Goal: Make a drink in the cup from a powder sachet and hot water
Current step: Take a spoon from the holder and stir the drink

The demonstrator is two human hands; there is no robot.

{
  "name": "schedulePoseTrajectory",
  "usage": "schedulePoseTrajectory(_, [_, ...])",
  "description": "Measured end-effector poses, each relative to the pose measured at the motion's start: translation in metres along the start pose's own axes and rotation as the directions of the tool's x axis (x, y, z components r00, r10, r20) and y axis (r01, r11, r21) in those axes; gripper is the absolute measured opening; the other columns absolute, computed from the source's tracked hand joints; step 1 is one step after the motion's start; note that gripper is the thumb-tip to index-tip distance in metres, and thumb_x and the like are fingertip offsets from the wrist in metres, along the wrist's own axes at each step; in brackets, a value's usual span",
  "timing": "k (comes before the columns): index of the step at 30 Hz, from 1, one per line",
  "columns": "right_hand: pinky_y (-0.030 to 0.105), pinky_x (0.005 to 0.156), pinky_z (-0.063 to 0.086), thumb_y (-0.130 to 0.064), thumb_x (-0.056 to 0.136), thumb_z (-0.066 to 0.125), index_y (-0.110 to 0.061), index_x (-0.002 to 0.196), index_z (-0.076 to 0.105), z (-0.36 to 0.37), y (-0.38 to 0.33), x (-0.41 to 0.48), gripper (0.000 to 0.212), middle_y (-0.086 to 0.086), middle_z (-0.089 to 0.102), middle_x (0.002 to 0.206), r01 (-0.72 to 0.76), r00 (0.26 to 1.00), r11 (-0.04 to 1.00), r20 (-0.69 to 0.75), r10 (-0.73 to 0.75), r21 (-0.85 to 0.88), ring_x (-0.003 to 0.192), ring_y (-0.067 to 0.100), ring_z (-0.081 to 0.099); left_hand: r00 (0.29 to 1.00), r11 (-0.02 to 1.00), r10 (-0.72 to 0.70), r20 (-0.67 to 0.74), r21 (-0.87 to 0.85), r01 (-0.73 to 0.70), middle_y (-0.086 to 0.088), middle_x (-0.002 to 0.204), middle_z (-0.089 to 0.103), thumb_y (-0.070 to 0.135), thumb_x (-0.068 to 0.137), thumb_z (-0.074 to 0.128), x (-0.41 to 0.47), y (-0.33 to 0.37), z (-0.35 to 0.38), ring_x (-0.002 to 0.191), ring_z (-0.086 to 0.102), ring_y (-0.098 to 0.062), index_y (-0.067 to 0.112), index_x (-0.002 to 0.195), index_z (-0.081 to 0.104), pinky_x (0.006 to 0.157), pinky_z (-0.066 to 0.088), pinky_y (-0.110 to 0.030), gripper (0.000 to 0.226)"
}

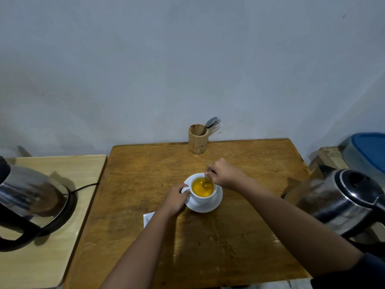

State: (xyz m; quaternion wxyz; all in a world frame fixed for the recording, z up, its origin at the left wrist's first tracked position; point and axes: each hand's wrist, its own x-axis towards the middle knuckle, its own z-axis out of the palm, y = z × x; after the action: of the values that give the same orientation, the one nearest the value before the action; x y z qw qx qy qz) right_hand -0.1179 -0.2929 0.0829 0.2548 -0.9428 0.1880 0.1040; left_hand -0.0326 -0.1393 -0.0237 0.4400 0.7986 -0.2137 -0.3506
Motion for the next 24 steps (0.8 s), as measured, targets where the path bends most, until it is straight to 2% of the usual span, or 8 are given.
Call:
schedulePoseTrajectory(2, [0.027, 0.061, 0.047, -0.019, 0.094, 0.050, -0.009, 0.107, 0.067, 0.000, 0.000, -0.003, 0.023, 0.011, 0.069, 0.102, 0.015, 1.000, 1.000, 0.016, -0.015, -0.003, 0.072, 0.012, 0.055, 1.000, 1.000, 0.009, -0.007, 0.007, -0.009, -0.009, 0.113, 0.065, 0.019, 0.091, 0.053, 0.000, -0.001, 0.000, 0.102, 0.057, -0.023, 0.014, 0.108, 0.064, 0.083, 0.044, -0.033, 0.022])
schedulePoseTrajectory(4, [0.023, 0.056, 0.042, -0.018, 0.093, 0.051, -0.010, 0.105, 0.067, 0.000, -0.001, -0.006, 0.021, 0.009, 0.069, 0.099, 0.030, 0.999, 1.000, 0.035, -0.030, -0.002, 0.069, 0.010, 0.053, 1.000, 0.999, 0.024, -0.005, 0.027, -0.023, -0.009, 0.112, 0.065, 0.019, 0.091, 0.052, 0.000, 0.000, 0.000, 0.101, 0.058, -0.023, 0.014, 0.106, 0.064, 0.082, 0.044, -0.033, 0.020])
schedulePoseTrajectory(7, [0.029, 0.064, 0.049, -0.020, 0.092, 0.054, -0.013, 0.104, 0.067, -0.003, -0.001, -0.010, 0.019, 0.007, 0.069, 0.100, 0.068, 0.997, 0.998, 0.041, -0.068, 0.006, 0.077, 0.013, 0.057, 0.999, 0.993, 0.044, 0.010, 0.108, -0.045, -0.009, 0.115, 0.063, 0.019, 0.093, 0.049, 0.001, 0.001, 0.000, 0.102, 0.056, -0.022, 0.014, 0.112, 0.062, 0.083, 0.042, -0.032, 0.024])
schedulePoseTrajectory(10, [0.027, 0.066, 0.049, -0.018, 0.091, 0.057, -0.010, 0.102, 0.069, -0.013, -0.002, -0.015, 0.018, 0.009, 0.070, 0.101, 0.107, 0.994, 0.993, -0.003, -0.107, 0.054, 0.080, 0.013, 0.058, 0.999, 0.980, 0.043, 0.006, 0.192, -0.044, -0.011, 0.120, 0.061, 0.018, 0.094, 0.046, 0.002, 0.003, 0.001, 0.101, 0.052, -0.020, 0.011, 0.119, 0.059, 0.083, 0.038, -0.029, 0.028])
schedulePoseTrajectory(12, [0.028, 0.070, 0.051, -0.016, 0.089, 0.059, -0.009, 0.099, 0.071, -0.023, -0.002, -0.019, 0.017, 0.010, 0.071, 0.100, 0.143, 0.989, 0.987, -0.041, -0.140, 0.077, 0.085, 0.015, 0.061, 0.999, 0.977, 0.036, 0.008, 0.211, -0.037, -0.013, 0.121, 0.062, 0.018, 0.094, 0.046, 0.003, 0.005, 0.001, 0.104, 0.055, -0.025, 0.010, 0.119, 0.059, 0.083, 0.039, -0.029, 0.028])
schedulePoseTrajectory(16, [0.039, 0.078, 0.056, -0.014, 0.087, 0.061, -0.009, 0.092, 0.073, -0.039, -0.002, -0.027, 0.014, 0.009, 0.073, 0.094, 0.207, 0.974, 0.972, -0.116, -0.195, 0.107, 0.086, 0.018, 0.065, 1.000, 0.973, 0.009, 0.003, 0.229, -0.009, -0.013, 0.121, 0.063, 0.018, 0.094, 0.047, 0.003, 0.007, 0.000, 0.105, 0.056, -0.026, 0.011, 0.118, 0.060, 0.086, 0.043, -0.033, 0.028])
schedulePoseTrajectory(20, [0.037, 0.081, 0.056, -0.016, 0.088, 0.061, -0.009, 0.093, 0.072, -0.049, -0.002, -0.033, 0.014, 0.009, 0.072, 0.096, 0.256, 0.963, 0.962, -0.113, -0.245, 0.093, 0.088, 0.017, 0.064, 1.000, 0.968, 0.017, -0.012, 0.252, -0.013, -0.011, 0.120, 0.064, 0.019, 0.093, 0.048, 0.001, 0.007, 0.000, 0.105, 0.057, -0.025, 0.012, 0.117, 0.061, 0.088, 0.046, -0.035, 0.028])
schedulePoseTrajectory(24, [0.039, 0.081, 0.056, -0.016, 0.087, 0.062, -0.011, 0.090, 0.073, -0.054, 0.006, -0.035, 0.012, 0.006, 0.072, 0.090, 0.238, 0.964, 0.960, -0.155, -0.215, 0.148, 0.086, 0.017, 0.066, 0.999, 0.966, 0.032, -0.037, 0.258, -0.022, -0.011, 0.120, 0.064, 0.020, 0.093, 0.050, -0.001, 0.006, 0.000, 0.106, 0.057, -0.025, 0.011, 0.117, 0.062, 0.085, 0.043, -0.032, 0.029])
